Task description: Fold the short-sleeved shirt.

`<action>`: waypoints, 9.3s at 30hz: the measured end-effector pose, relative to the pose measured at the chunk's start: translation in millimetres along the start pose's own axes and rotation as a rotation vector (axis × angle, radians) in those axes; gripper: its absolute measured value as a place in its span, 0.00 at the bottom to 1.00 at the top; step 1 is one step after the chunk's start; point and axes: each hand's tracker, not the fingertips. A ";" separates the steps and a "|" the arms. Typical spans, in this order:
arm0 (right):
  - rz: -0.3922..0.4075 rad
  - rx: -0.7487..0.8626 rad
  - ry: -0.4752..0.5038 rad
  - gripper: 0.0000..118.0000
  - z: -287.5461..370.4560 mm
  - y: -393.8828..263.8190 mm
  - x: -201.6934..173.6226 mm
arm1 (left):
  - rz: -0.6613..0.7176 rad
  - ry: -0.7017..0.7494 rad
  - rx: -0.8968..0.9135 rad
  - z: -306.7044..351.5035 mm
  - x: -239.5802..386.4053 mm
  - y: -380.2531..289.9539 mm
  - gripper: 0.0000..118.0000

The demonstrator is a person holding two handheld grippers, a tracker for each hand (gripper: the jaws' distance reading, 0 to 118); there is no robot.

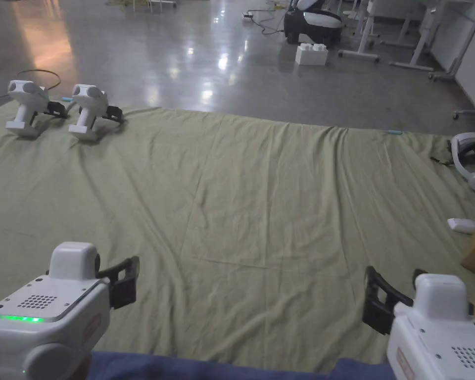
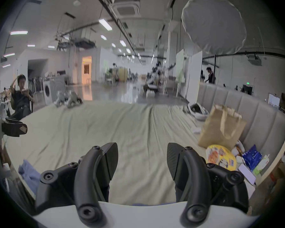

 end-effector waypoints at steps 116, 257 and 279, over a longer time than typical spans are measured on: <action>0.009 -0.085 0.023 0.06 -30.0 -31.0 -27.2 | 0.232 -0.330 -0.829 -23.7 30.2 -65.1 0.59; -0.113 -0.212 0.042 0.06 -26.1 -52.9 0.9 | 0.149 -0.404 -0.739 -17.8 118.9 -9.8 0.56; -0.116 -0.240 0.038 0.06 -23.2 -61.9 3.8 | 0.163 -0.491 -0.854 -56.3 151.8 -103.2 0.15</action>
